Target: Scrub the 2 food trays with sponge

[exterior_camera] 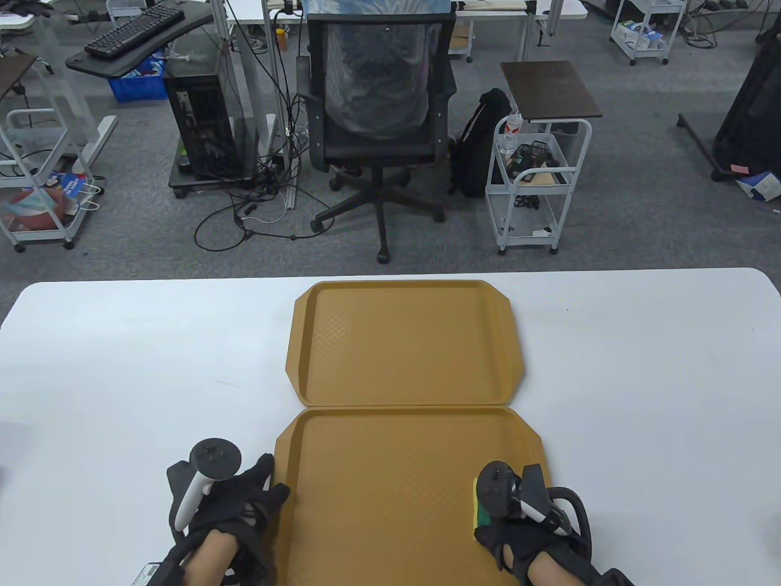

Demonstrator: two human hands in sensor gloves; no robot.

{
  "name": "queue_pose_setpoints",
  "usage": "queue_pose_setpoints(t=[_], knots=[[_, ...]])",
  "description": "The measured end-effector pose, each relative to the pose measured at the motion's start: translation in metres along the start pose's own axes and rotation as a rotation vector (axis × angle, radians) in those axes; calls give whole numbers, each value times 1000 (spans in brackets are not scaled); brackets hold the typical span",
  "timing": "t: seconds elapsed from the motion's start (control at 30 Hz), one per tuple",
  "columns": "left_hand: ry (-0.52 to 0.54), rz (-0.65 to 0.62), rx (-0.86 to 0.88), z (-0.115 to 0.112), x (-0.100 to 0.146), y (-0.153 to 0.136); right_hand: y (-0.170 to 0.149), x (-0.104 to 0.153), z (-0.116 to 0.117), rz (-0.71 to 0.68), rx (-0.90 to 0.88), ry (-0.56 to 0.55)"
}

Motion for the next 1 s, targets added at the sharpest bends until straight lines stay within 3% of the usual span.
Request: queue_pose_setpoints(t=[0.17, 0.4, 0.7, 0.87, 1.0], knots=[[14, -3, -23, 0, 1, 1, 4, 0, 1, 35, 17, 12], [33, -5, -68, -2, 3, 6, 16, 3, 4, 97, 73, -152], [5, 6, -120, -5, 13, 10, 9, 18, -12, -1, -61, -267], [-49, 39, -36, -5, 12, 6, -1, 30, -27, -32, -110, -386], [-146, 43, 113, -4, 11, 1, -11, 36, -34, -49, -184, -403]])
Point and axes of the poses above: the tracker on the back of each hand, its own y axis roughly to the thumb side, its own x axis roughly from the fingertips to the wrist, z = x × y, the point moved 1 cm from there along -x, roughly from the wrist to the fingertips, and after that the axes turned 3 degrees about z, right-handed, at the moved point
